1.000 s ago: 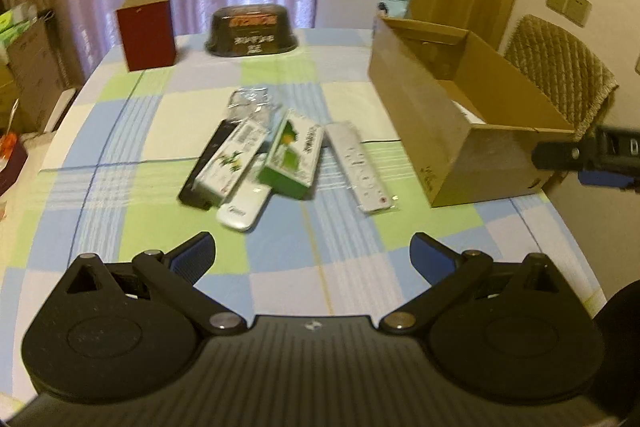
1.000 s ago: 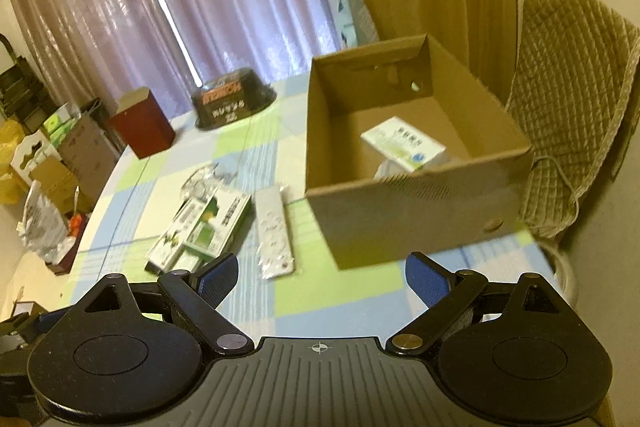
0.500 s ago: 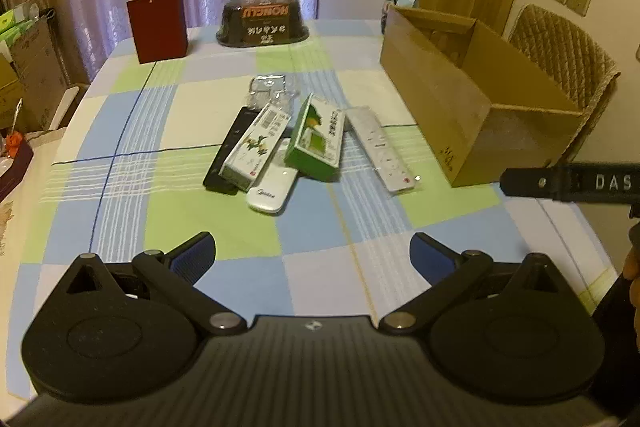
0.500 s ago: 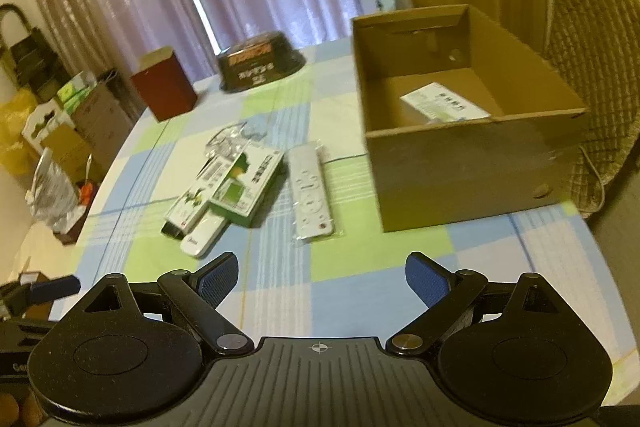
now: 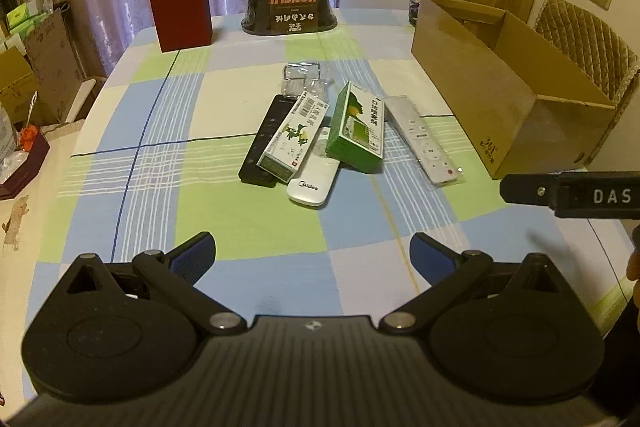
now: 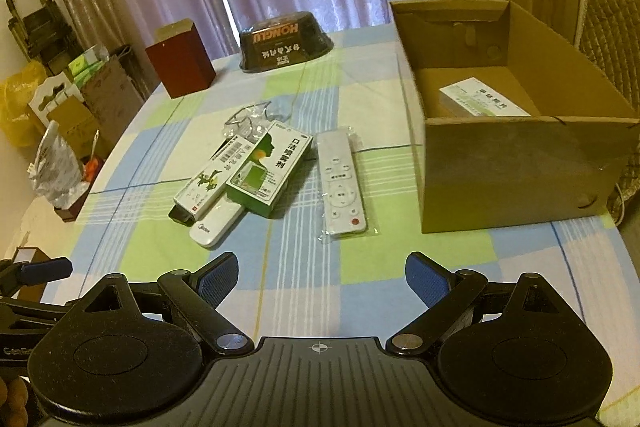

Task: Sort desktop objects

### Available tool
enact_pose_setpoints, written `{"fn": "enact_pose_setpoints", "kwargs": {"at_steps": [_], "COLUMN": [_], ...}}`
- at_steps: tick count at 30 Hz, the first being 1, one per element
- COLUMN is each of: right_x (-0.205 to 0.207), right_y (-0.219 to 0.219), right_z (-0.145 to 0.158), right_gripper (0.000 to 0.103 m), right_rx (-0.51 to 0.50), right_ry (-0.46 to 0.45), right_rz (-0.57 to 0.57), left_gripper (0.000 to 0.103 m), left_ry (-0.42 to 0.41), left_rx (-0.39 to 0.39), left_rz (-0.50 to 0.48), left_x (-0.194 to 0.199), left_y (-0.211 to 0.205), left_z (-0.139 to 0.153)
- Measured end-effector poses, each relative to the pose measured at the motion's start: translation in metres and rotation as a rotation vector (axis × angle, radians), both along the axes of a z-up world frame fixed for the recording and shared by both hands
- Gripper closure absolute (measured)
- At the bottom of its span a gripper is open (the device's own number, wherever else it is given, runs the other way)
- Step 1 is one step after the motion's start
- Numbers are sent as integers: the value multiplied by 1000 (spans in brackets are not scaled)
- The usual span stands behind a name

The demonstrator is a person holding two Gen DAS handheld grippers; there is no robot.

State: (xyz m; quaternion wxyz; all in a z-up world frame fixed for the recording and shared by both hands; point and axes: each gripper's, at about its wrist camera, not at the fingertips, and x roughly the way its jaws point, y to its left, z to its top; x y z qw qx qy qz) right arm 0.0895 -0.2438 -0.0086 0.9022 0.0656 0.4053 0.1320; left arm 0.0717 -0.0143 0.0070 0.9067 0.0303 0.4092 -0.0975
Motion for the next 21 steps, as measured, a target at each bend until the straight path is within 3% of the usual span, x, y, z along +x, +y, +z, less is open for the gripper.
{"fn": "enact_pose_setpoints", "kwargs": {"at_steps": [21], "right_x": [26], "right_y": [20], "right_z": [-23], "right_gripper": [10], "right_rx": [-25], "right_ry": [29], "right_rz": [30], "left_gripper": [1], "left_ry": [4], "left_rx": [-19], "left_rz": [1], "left_x": [31], "left_y": [12], "left_z": [-11]}}
